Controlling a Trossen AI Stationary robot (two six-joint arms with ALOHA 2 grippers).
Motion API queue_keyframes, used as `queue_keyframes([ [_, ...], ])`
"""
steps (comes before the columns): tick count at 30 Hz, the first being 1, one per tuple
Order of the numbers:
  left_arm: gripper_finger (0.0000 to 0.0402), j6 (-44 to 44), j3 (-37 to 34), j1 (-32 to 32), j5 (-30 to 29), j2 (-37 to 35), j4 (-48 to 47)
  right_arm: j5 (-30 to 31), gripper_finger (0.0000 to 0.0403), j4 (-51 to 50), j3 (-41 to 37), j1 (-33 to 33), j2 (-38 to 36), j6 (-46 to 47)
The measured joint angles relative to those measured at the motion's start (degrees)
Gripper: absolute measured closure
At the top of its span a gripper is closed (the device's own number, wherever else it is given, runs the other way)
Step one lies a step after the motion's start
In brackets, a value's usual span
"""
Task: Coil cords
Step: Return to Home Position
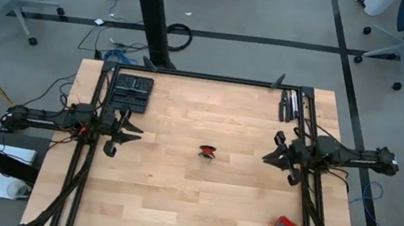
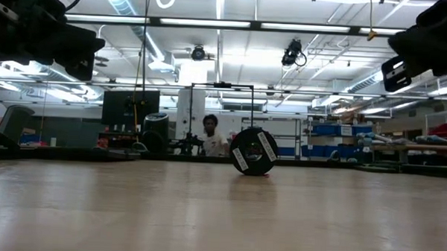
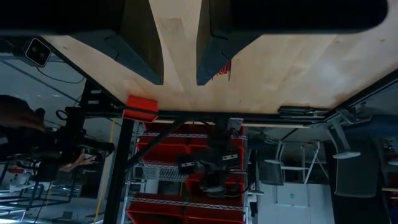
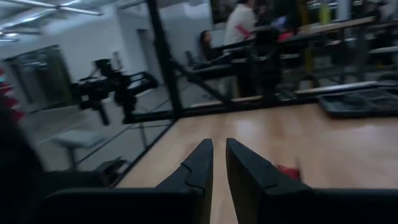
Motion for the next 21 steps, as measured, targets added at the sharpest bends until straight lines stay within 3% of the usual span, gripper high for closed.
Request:
queue_keyframes([
  [4, 0.0303, 0.0, 0.0, 0.0, 0.0, 0.02, 0.0, 3.16, 0.0357, -0.02, 0.0, -0.51, 0.0, 0.02],
  [21, 0.0303, 0.0, 0.0, 0.0, 0.0, 0.02, 0.0, 3.42, 0.0357, -0.02, 0.0, 0.02, 0.13, 1.55],
])
